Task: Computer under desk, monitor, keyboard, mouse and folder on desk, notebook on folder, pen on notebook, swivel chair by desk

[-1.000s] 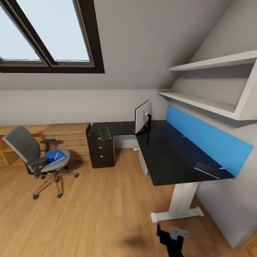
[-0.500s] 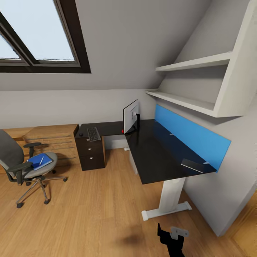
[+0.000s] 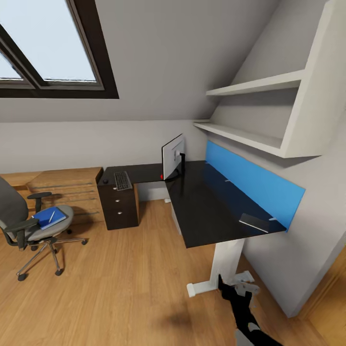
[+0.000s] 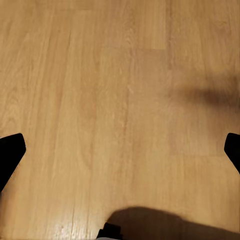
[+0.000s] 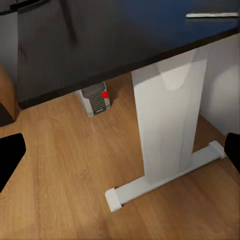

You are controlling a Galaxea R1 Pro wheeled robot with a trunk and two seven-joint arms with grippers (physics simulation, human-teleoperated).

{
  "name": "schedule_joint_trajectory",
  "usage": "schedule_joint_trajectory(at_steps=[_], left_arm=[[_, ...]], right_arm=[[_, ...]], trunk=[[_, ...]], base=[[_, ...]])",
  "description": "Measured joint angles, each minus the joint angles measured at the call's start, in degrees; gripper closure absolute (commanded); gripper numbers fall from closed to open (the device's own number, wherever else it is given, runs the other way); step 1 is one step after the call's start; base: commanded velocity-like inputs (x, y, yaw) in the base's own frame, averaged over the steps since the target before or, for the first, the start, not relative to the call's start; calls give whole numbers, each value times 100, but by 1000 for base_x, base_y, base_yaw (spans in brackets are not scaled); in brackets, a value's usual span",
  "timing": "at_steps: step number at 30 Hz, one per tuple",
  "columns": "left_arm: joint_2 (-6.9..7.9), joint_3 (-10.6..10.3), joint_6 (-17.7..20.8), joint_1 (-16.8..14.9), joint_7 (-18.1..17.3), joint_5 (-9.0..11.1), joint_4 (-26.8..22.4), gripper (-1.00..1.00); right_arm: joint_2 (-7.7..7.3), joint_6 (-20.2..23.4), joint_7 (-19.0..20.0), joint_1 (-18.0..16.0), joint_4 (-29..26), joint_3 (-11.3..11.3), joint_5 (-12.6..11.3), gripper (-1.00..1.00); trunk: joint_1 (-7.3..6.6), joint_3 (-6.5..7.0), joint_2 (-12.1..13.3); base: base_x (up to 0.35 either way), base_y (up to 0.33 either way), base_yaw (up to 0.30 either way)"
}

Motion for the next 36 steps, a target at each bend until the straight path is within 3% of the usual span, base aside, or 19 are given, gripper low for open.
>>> schedule_joint_trajectory(at_steps=[1,3,4,5,6,8,11,12,17,23,30,34,35,36], left_arm=[[51,41,-19,1,6,10,-2,-100],[63,84,-23,0,7,12,0,-100],[69,144,-28,-1,8,14,1,-100],[77,278,-35,0,8,13,-1,-100],[77,304,-38,-1,8,12,1,-100],[86,363,-41,-1,9,9,1,-100],[99,389,-43,-1,11,12,1,-100],[124,491,-64,-1,12,13,4,-100],[132,755,-97,-1,8,12,13,-100],[143,875,-141,-2,15,18,175,-100],[317,990,-197,-3,20,66,210,-100],[348,1268,-199,-3,11,98,211,-100],[358,1486,-194,-3,6,101,209,-100],[360,1516,-194,-3,5,103,210,-100]], right_arm=[[-338,769,-358,-113,-824,-19,-6,-100],[-474,1223,-580,-324,-1206,-6,18,-100],[-563,1657,-788,-472,-1503,-5,34,-100],[-662,2560,-1114,-846,-1880,-11,29,-100],[-678,2821,-1176,-1327,-1943,-6,54,-100],[-709,3532,-1291,-1729,-1969,-7,45,-100],[-720,3887,-1313,-1978,-1886,-8,7,-100],[-711,4168,-1324,-2140,-1695,6,12,-100],[-702,4265,-1317,-2211,-1422,32,31,-100],[-727,4287,-1287,-2225,-1364,51,41,-100],[-734,4289,-1255,-2220,-1362,53,47,-100],[-738,4289,-1240,-2219,-1357,53,47,-100],[-740,4287,-1154,-2219,-1341,53,48,-100],[-741,4284,-1123,-2219,-1337,53,49,-100]], trunk=[[0,0,0],[0,1,0],[0,1,0],[0,-1,1],[0,2,0],[0,2,1],[-1,0,0],[-3,1,-3],[-2,0,0],[-2,0,0],[-3,0,0],[-3,0,0],[-3,0,0],[-3,0,0]], base=[[0,0,0],[0,0,0],[0,0,0],[0,0,0],[0,0,0],[0,-13,0],[50,-98,0],[146,-209,0],[166,-232,0],[185,-255,0],[237,-233,0],[298,-87,0],[316,-22,0],[317,-18,0]])
